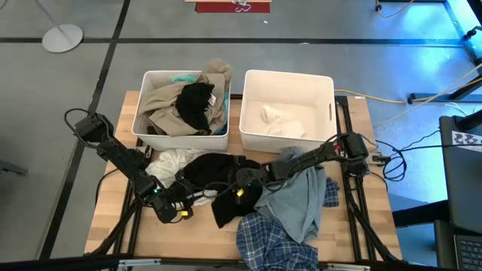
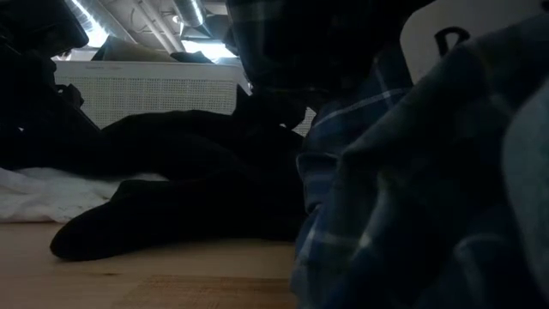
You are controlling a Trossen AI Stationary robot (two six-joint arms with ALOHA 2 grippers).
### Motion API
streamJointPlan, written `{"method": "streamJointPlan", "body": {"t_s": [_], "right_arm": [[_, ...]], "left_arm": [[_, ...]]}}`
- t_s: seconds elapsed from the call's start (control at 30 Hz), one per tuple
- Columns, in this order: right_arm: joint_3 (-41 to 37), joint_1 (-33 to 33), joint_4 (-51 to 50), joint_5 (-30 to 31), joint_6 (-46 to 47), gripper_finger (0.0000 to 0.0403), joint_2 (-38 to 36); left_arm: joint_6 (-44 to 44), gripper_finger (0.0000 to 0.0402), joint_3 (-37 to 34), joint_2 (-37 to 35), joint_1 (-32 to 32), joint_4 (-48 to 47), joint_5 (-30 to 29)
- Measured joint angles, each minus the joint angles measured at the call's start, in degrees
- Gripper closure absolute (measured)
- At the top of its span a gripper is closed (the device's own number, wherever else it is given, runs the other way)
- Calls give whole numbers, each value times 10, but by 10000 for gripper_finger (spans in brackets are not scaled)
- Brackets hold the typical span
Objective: Sort clothes
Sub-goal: Put the black shorts into the left white bin
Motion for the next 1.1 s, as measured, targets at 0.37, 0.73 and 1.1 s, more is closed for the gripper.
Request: {"method": "streamJointPlan", "body": {"t_s": [0.37, 0.73, 1.1], "right_arm": [[0, -1, 2, -5, 18, 157, 3], [0, -8, 3, 50, 38, 247, 21], [5, -7, 0, 105, -26, 377, 3]], "left_arm": [[2, 259, 0, 0, 0, 0, 0], [-8, 259, 1, -2, -1, 20, 9], [174, 259, 65, -110, -1, 17, 41]]}}
